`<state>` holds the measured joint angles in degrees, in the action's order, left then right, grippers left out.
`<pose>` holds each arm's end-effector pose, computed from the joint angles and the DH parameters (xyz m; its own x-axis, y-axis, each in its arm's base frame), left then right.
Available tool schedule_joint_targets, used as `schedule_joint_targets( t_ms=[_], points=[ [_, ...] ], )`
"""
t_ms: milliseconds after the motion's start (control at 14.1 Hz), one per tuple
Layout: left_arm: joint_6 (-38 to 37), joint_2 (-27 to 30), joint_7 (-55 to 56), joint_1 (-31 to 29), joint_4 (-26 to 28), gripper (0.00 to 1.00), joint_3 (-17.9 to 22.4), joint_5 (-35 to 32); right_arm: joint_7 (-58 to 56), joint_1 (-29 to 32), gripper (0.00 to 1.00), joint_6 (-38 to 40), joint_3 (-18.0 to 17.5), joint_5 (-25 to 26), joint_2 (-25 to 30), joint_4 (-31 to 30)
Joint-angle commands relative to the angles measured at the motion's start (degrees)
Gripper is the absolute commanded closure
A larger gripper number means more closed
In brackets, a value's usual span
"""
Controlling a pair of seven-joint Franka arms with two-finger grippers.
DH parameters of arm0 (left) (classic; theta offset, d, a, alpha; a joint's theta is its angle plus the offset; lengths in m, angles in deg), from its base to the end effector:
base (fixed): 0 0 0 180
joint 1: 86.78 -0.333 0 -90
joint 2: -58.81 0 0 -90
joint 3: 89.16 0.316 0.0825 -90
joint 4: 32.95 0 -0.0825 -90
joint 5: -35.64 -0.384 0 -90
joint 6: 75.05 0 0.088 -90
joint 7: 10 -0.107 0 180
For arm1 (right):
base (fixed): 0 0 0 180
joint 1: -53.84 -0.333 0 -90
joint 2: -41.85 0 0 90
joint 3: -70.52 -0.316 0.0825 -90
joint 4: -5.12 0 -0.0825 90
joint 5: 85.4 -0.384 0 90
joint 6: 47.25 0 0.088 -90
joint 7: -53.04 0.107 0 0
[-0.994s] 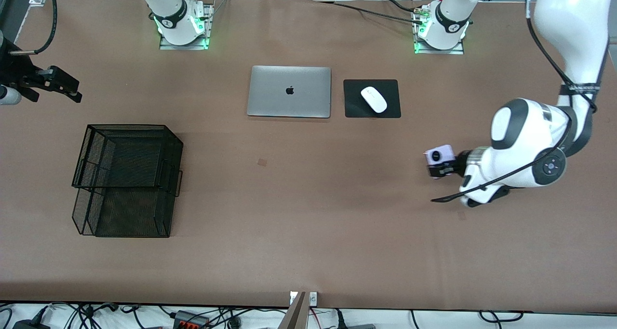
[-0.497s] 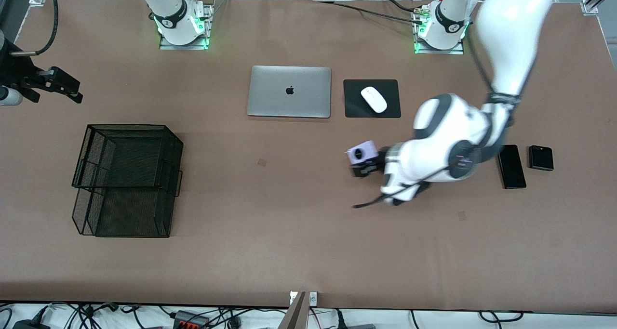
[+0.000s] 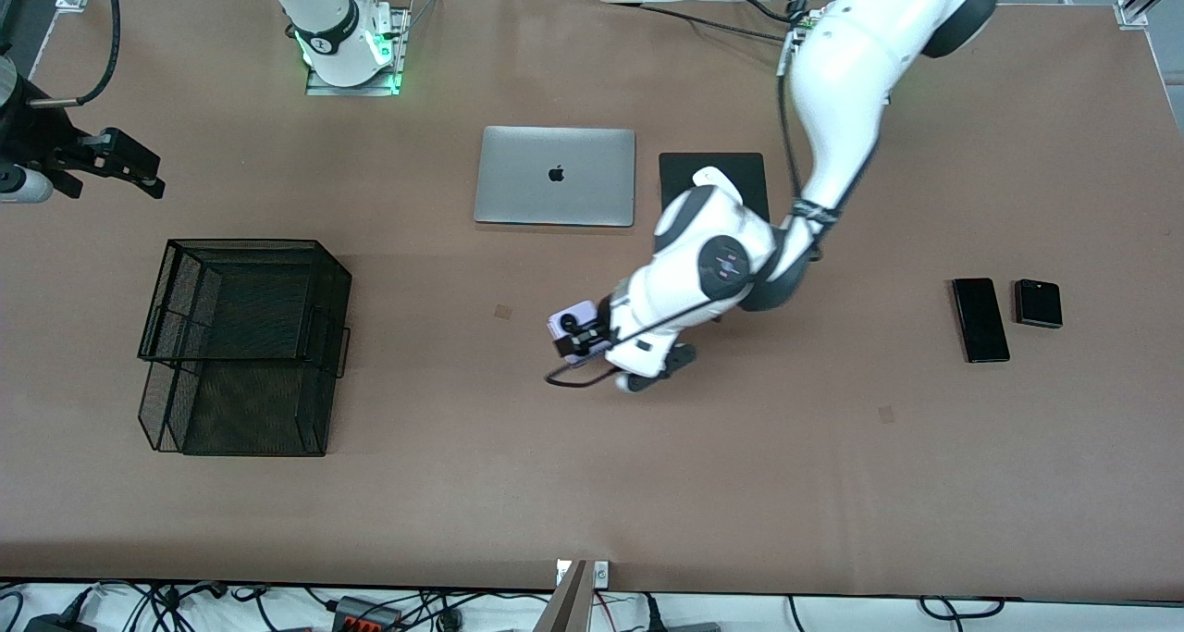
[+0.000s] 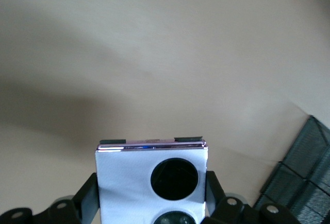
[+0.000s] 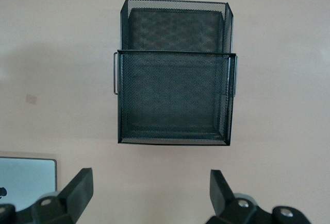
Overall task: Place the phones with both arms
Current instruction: 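Carry the white flip phone beside the laptop and release it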
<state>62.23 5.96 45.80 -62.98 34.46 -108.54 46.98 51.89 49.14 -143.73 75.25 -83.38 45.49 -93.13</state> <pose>0.6338 -0.4756 0.2840 0.8735 0.4406 -0.2072 0.4849 -0.7484 0.4526 0.5432 -0.0050 0.6008 0.9992 0.0235 0.0318 0.0225 -0.9993 0.0305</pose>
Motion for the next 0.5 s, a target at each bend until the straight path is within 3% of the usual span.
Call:
schedule_joint_targets(
  t_ms=[0, 213, 426],
  points=[
    [2.8, -5.2, -4.4, 5.7, -7.6, 0.83, 3.2, 0.1, 0.0, -0.2, 0.00, -0.6, 0.0, -0.2, 0.0, 0.2],
    [2.3, -6.1, -11.4, 10.1, -9.3, 0.84, 5.8, -0.2, 0.1, -0.2, 0.00, -0.6, 0.0, -0.2, 0.0, 0.1],
    [1.5, -6.7, -16.3, 12.7, -9.0, 0.84, 7.3, -6.8, 0.1, -0.6, 0.00, -0.6, 0.0, -0.2, 0.0, 0.0]
  ],
)
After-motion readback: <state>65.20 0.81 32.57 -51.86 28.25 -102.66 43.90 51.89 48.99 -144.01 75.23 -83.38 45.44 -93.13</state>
